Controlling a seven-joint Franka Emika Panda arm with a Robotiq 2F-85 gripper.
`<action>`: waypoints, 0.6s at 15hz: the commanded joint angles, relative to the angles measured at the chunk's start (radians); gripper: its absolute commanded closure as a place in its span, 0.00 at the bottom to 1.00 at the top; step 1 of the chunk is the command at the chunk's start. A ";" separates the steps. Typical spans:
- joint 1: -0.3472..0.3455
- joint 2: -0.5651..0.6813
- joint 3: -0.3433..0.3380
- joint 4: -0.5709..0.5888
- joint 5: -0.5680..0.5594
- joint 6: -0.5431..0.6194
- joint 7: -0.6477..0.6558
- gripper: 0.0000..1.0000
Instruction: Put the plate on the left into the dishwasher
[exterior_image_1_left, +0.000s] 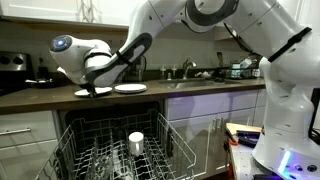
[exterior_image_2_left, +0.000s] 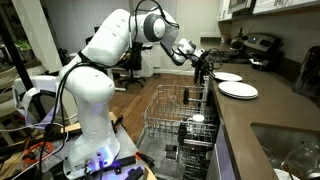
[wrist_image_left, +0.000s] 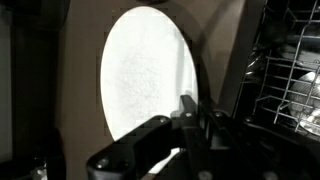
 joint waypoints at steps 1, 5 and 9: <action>0.005 -0.001 0.009 0.009 -0.027 -0.022 0.021 0.92; 0.019 -0.009 0.020 0.009 -0.025 -0.027 0.027 0.92; 0.038 -0.013 0.030 0.010 -0.021 -0.032 0.033 0.92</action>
